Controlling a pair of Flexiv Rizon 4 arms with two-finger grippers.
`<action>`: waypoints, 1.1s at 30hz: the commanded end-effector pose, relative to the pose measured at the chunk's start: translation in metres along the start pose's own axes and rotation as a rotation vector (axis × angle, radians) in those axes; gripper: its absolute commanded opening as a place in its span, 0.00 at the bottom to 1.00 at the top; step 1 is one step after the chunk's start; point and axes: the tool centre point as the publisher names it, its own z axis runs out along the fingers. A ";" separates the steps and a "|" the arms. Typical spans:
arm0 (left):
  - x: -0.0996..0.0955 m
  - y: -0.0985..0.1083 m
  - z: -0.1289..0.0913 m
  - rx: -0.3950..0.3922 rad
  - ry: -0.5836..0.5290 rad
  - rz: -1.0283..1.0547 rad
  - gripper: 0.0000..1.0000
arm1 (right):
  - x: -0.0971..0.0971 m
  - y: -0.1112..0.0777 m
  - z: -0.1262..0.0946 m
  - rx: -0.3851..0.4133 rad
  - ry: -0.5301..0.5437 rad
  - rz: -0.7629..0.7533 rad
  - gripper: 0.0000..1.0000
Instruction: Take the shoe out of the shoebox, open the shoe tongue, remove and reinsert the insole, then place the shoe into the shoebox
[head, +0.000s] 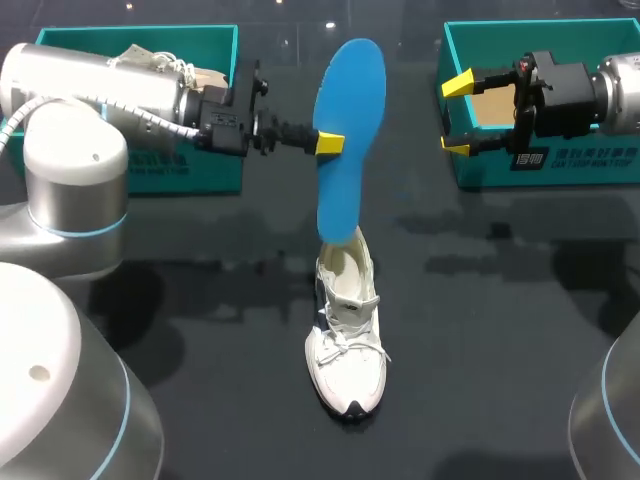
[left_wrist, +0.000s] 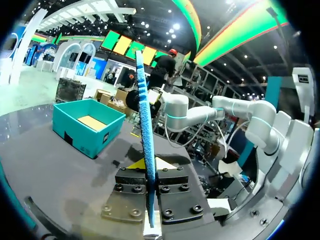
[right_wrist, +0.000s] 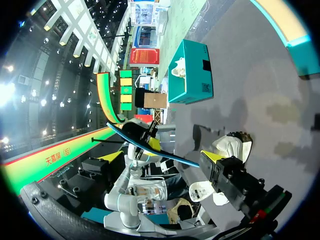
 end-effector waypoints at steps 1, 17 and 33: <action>-0.007 -0.005 -0.001 -0.044 0.091 -0.190 0.00 | 0.000 0.000 0.000 0.000 -0.003 0.001 1.00; -0.020 0.003 0.012 -0.051 0.179 -0.611 0.00 | 0.000 0.000 0.000 0.000 -0.003 0.001 1.00; -0.037 0.021 0.018 0.034 0.171 -0.912 0.00 | 0.000 0.000 0.000 0.000 -0.003 0.001 1.00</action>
